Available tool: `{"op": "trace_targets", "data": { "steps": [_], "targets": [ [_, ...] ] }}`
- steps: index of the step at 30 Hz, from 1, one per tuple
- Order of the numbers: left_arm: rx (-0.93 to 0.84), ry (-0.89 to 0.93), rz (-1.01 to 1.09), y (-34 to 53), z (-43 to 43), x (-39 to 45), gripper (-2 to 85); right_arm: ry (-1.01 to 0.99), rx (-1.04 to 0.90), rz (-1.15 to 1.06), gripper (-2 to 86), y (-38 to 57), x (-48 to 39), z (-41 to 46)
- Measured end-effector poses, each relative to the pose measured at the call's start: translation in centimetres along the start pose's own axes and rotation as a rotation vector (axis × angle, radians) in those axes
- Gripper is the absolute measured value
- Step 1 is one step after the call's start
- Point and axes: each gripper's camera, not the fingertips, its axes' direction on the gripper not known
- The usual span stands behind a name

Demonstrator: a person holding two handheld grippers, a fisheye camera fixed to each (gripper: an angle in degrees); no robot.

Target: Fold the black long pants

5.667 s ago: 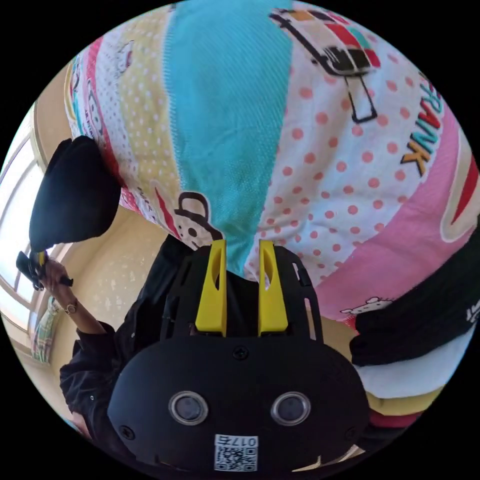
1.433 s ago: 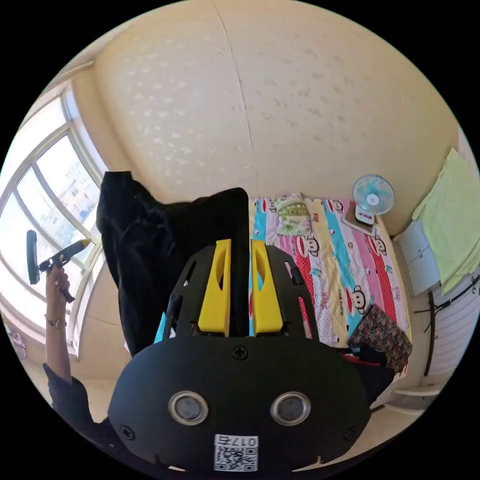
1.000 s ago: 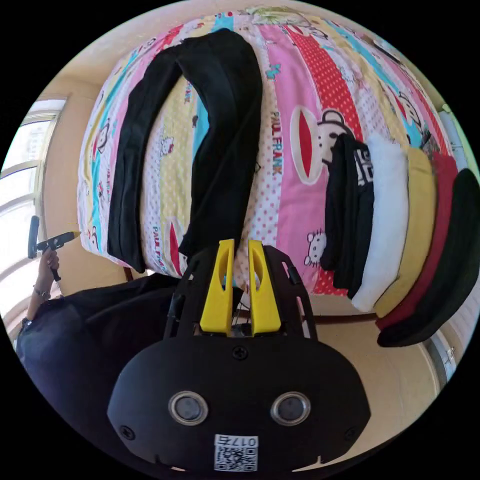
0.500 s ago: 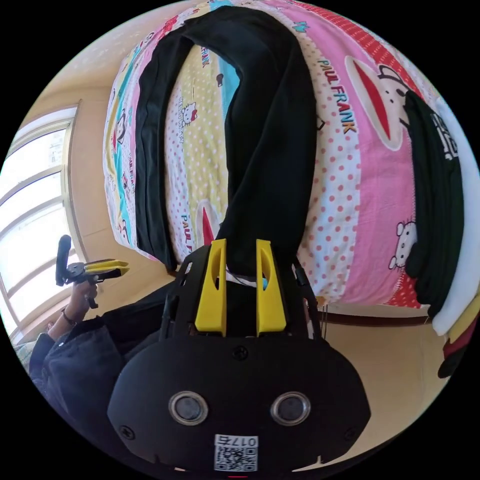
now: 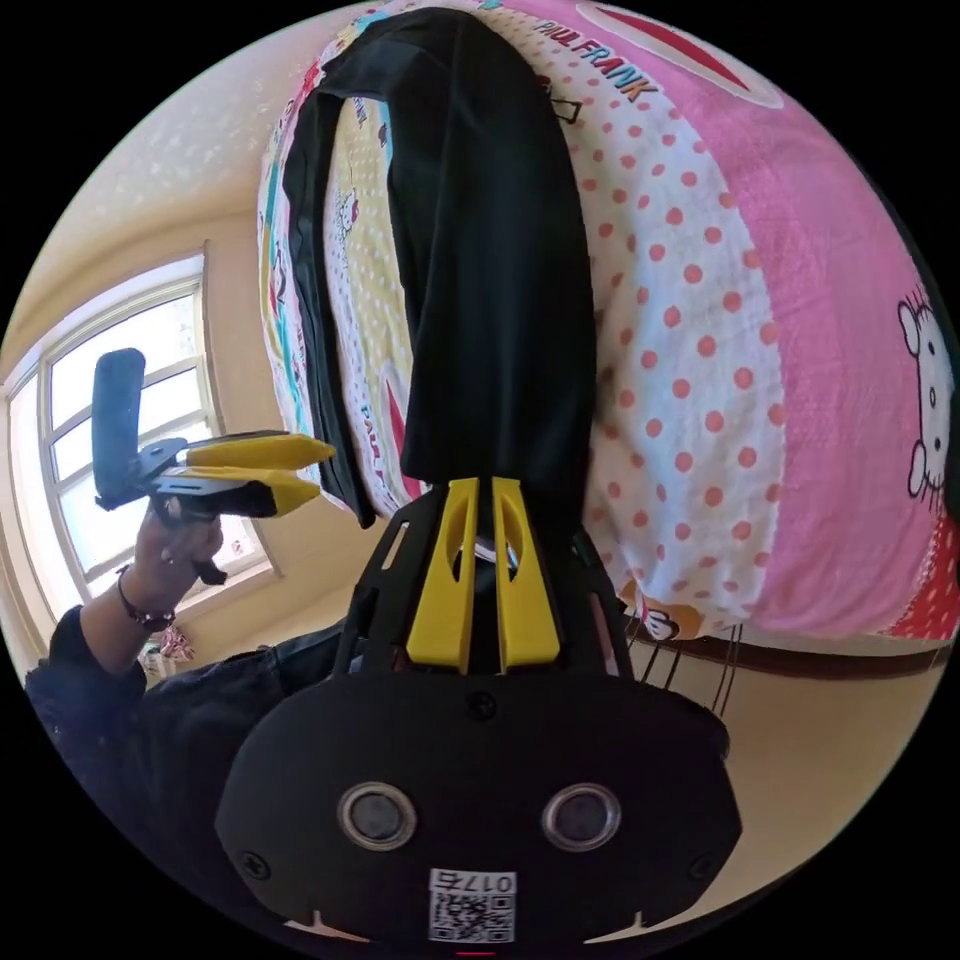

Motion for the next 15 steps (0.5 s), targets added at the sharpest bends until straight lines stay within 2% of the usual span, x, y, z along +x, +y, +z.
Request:
{"op": "trace_targets", "data": {
  "steps": [4, 7, 11, 15],
  "targets": [
    [-0.065, -0.099, -0.021, -1.3, 4.0, -0.1, 13.0, 0.019, 0.019, 0.007, 3.8, 3.1, 1.0, 1.2],
    [-0.055, -0.012, -0.022, -1.1, 6.3, -0.6, 10.0, 0.029, -0.016, 0.054, 5.2, 5.9, 2.4, 2.9],
    [0.106, 0.104, -0.033, 2.5, 6.0, -0.4, 4.7, 0.054, 0.005, 0.056, 6.1, 9.2, 3.3, 2.9],
    [0.234, 0.193, 0.005, 7.7, 4.4, 1.0, 3.7, 0.242, 0.115, 0.018, 6.3, 9.9, 2.4, -0.7]
  ]
}}
